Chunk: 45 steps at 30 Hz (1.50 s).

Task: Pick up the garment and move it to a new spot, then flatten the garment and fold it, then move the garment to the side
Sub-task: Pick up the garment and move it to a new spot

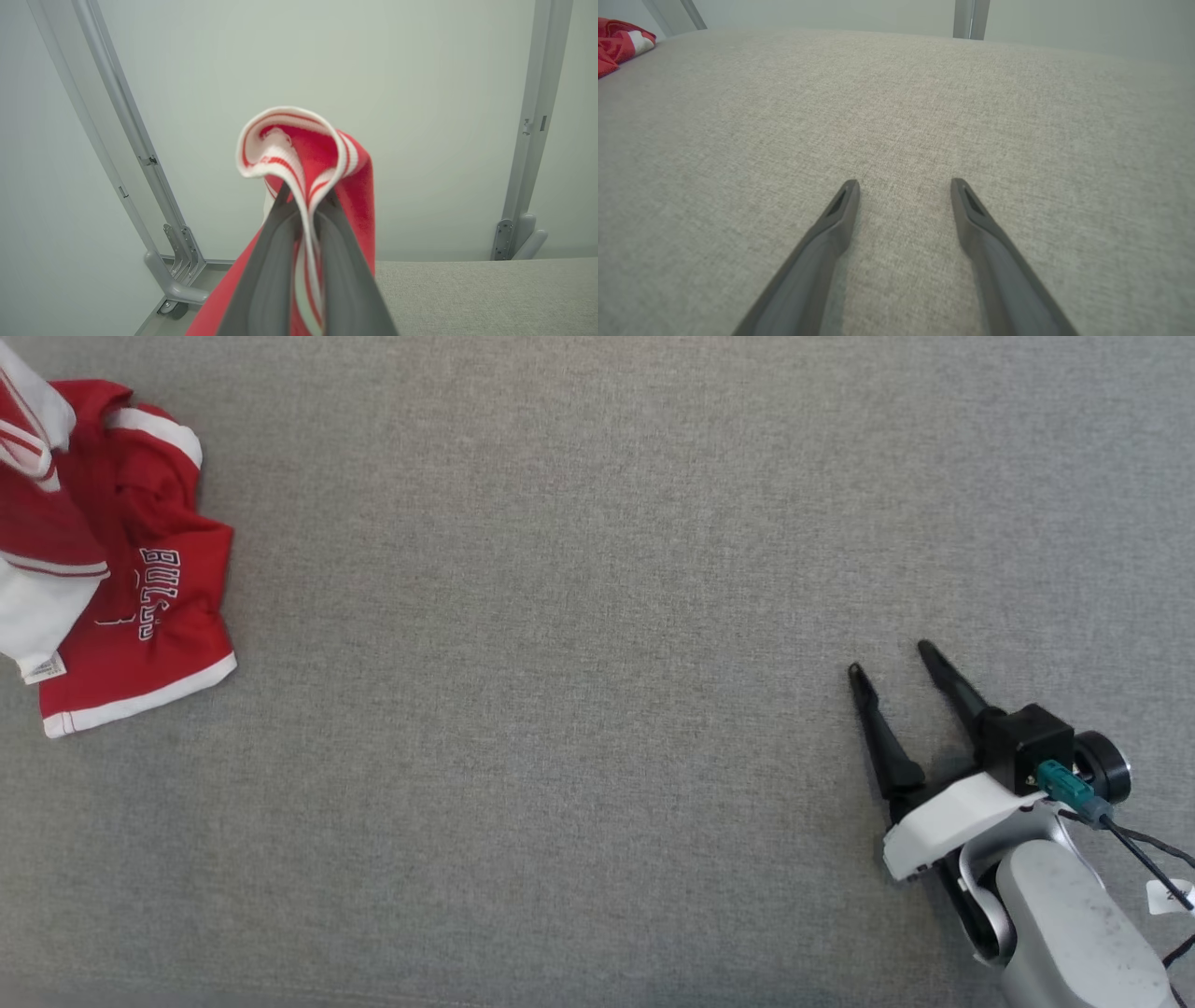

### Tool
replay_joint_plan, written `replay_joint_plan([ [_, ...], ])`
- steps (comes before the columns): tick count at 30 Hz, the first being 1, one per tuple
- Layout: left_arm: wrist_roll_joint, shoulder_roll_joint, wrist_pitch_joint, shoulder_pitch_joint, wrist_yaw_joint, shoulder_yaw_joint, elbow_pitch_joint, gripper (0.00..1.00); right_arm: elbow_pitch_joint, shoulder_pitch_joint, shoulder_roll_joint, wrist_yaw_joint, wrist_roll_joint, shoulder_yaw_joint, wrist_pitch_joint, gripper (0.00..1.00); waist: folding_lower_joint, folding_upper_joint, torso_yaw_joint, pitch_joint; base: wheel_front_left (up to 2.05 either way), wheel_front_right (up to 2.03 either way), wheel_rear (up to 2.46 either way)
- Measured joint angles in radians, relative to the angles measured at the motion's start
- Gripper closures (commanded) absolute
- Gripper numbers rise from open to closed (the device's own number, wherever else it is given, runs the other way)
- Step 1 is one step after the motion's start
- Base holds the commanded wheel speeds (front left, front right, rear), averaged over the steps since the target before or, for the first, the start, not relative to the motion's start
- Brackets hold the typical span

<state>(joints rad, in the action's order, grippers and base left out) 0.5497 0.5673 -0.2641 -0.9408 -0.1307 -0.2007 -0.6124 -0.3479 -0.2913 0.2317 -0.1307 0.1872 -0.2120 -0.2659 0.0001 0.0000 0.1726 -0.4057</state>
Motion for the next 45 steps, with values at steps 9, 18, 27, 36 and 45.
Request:
replay_joint_plan([
  [9,-0.041,-0.135,-0.001,0.102,0.0,-0.082,0.161,1.0,-0.019,0.035,-0.076,0.0,0.021,0.037,0.001,0.0,0.0,0.0001,-0.063,0.117,0.0,0.0,0.0],
  [18,-0.024,-0.403,0.0,0.363,0.009,-0.23,0.072,1.0,-0.024,0.089,-0.107,0.0,0.024,0.079,0.001,0.0,0.0,0.0001,-0.205,0.171,0.0,0.0,0.0],
  [27,0.009,-0.516,0.0,0.328,0.004,-0.357,0.006,1.0,-0.024,0.089,-0.126,0.0,0.031,0.077,0.002,0.0,0.0,0.0001,-0.364,0.183,0.0,0.0,0.0],
  [36,0.116,-0.52,0.0,0.18,0.07,-0.447,0.15,0.2,-0.036,0.059,-0.148,0.0,0.04,0.041,0.002,0.0,-0.0001,0.0001,-0.463,0.169,0.0,0.0,0.0],
  [45,0.052,-0.519,0.0,0.219,0.122,-0.437,0.001,0.0,-0.042,0.041,-0.16,0.0,0.049,0.034,0.002,0.0,0.0,0.0,-0.437,0.159,0.0,0.0,0.0],
])
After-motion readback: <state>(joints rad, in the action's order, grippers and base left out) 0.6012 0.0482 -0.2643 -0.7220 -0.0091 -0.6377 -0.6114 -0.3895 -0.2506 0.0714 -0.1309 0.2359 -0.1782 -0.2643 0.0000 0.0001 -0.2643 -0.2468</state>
